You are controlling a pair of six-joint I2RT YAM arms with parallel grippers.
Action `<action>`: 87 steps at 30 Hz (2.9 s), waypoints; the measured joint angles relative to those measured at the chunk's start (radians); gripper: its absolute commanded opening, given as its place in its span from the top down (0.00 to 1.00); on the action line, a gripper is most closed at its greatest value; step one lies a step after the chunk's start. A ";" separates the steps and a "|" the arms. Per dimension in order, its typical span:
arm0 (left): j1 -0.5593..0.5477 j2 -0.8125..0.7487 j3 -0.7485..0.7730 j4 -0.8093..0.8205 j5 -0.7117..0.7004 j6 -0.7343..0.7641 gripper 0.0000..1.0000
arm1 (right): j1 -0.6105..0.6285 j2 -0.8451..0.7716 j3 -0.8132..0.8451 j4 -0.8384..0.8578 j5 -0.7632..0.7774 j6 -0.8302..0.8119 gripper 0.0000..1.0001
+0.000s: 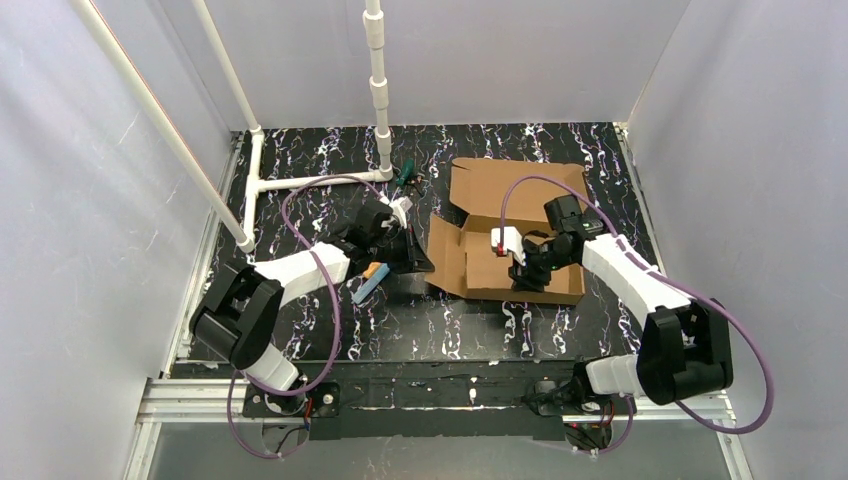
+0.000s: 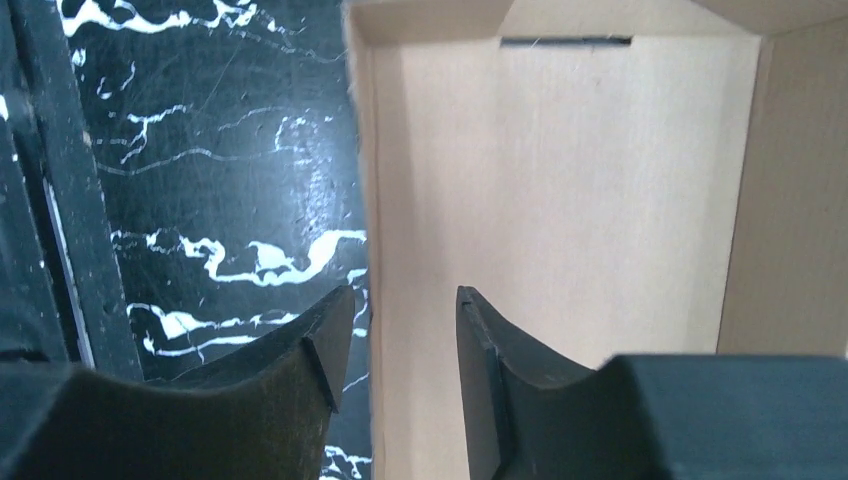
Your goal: Fold the paper box
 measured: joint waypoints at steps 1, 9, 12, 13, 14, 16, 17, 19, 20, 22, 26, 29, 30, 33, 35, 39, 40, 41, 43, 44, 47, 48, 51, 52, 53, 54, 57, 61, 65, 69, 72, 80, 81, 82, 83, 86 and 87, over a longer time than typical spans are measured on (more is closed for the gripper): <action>0.001 -0.003 0.014 -0.028 -0.011 0.016 1.00 | -0.008 -0.015 -0.002 -0.016 0.003 -0.020 0.50; 0.017 -0.024 0.103 -0.176 -0.047 0.115 1.00 | -0.011 -0.008 -0.080 -0.050 0.074 -0.116 0.82; 0.018 -0.024 0.118 -0.199 -0.041 0.129 1.00 | -0.011 -0.005 -0.089 -0.040 0.091 -0.116 0.91; 0.018 -0.024 0.122 -0.201 -0.034 0.131 1.00 | -0.011 -0.005 -0.092 -0.037 0.093 -0.116 0.93; 0.018 -0.024 0.125 -0.202 -0.026 0.132 1.00 | -0.011 -0.004 -0.093 -0.031 0.093 -0.116 0.94; 0.018 -0.023 0.133 -0.200 -0.002 0.130 1.00 | -0.005 -0.004 -0.093 -0.020 0.093 -0.114 0.97; 0.018 -0.022 0.135 -0.190 0.012 0.126 1.00 | 0.000 -0.004 -0.093 -0.014 0.095 -0.114 0.99; 0.018 -0.012 0.137 -0.167 0.044 0.116 1.00 | 0.017 -0.003 -0.094 0.000 0.100 -0.110 0.99; 0.018 -0.003 0.142 -0.160 0.056 0.113 1.00 | 0.026 -0.002 -0.097 0.008 0.103 -0.107 0.99; 0.019 0.027 0.155 -0.142 0.085 0.098 1.00 | 0.037 0.004 -0.098 0.018 0.110 -0.099 0.99; 0.020 0.095 0.174 -0.109 0.143 0.076 0.80 | 0.043 0.023 -0.098 0.039 0.119 -0.063 0.99; 0.019 0.111 0.193 -0.097 0.183 0.070 0.65 | 0.043 0.025 -0.098 0.044 0.120 -0.053 0.99; 0.019 0.114 0.196 -0.092 0.202 0.069 0.60 | 0.043 0.027 -0.098 0.048 0.119 -0.050 0.99; 0.030 0.124 0.195 -0.040 0.275 0.030 0.51 | 0.043 0.031 -0.098 0.058 0.116 -0.035 0.99; 0.048 0.152 0.193 0.039 0.338 -0.020 0.51 | 0.043 0.031 -0.098 0.059 0.116 -0.032 0.99; 0.072 0.207 0.177 0.137 0.383 -0.092 0.51 | 0.042 0.032 -0.098 0.060 0.116 -0.031 0.99; 0.076 0.216 0.169 0.158 0.390 -0.109 0.51 | 0.042 0.032 -0.098 0.059 0.116 -0.031 0.99; 0.080 0.227 0.158 0.184 0.396 -0.130 0.51 | 0.042 0.032 -0.098 0.060 0.116 -0.030 0.99; 0.088 0.251 0.139 0.236 0.405 -0.175 0.51 | 0.042 0.033 -0.097 0.059 0.116 -0.030 0.99; 0.091 0.258 0.131 0.260 0.410 -0.196 0.51 | 0.042 0.034 -0.097 0.059 0.116 -0.030 0.99; 0.099 0.284 0.102 0.378 0.430 -0.284 0.51 | 0.042 0.035 -0.097 0.060 0.115 -0.029 0.99; 0.100 0.294 0.095 0.421 0.435 -0.312 0.51 | 0.042 0.035 -0.097 0.060 0.114 -0.029 0.99; 0.104 0.334 0.079 0.566 0.452 -0.404 0.51 | 0.042 0.037 -0.097 0.062 0.112 -0.029 0.99; 0.104 0.347 0.074 0.612 0.455 -0.435 0.51 | 0.042 0.037 -0.097 0.063 0.112 -0.028 0.99; 0.105 0.361 0.070 0.663 0.459 -0.468 0.50 | 0.042 0.037 -0.097 0.063 0.112 -0.028 0.99; 0.105 0.379 0.066 0.723 0.460 -0.506 0.50 | 0.042 0.037 -0.097 0.063 0.112 -0.028 0.99; 0.109 0.414 0.058 0.835 0.464 -0.590 0.48 | 0.042 0.039 -0.096 0.063 0.111 -0.028 0.99; 0.114 0.435 0.045 0.941 0.462 -0.665 0.51 | 0.042 0.044 -0.092 0.063 0.109 -0.027 0.99; 0.119 0.437 0.033 0.976 0.449 -0.700 0.72 | 0.042 0.045 -0.092 0.063 0.109 -0.027 0.99; 0.120 0.460 0.029 0.995 0.437 -0.723 0.83 | 0.042 0.046 -0.091 0.063 0.108 -0.027 0.99; 0.120 0.481 0.024 0.994 0.432 -0.731 0.84 | 0.042 0.046 -0.091 0.063 0.108 -0.027 0.99; 0.120 0.486 0.019 0.921 0.425 -0.685 0.70 | 0.042 0.046 -0.090 0.063 0.109 -0.026 0.99; 0.120 0.485 0.019 0.896 0.421 -0.667 0.68 | 0.042 0.046 -0.090 0.063 0.109 -0.026 0.99; 0.120 0.484 0.019 0.865 0.417 -0.648 0.65 | 0.042 0.046 -0.090 0.063 0.109 -0.025 0.99; 0.120 0.483 0.019 0.821 0.414 -0.624 0.63 | 0.042 0.047 -0.090 0.063 0.109 -0.024 0.99; 0.120 0.474 0.019 0.731 0.407 -0.567 0.55 | 0.042 0.048 -0.089 0.063 0.109 -0.024 0.99; 0.120 0.470 0.019 0.706 0.406 -0.548 0.53 | 0.042 0.048 -0.089 0.063 0.109 -0.023 0.99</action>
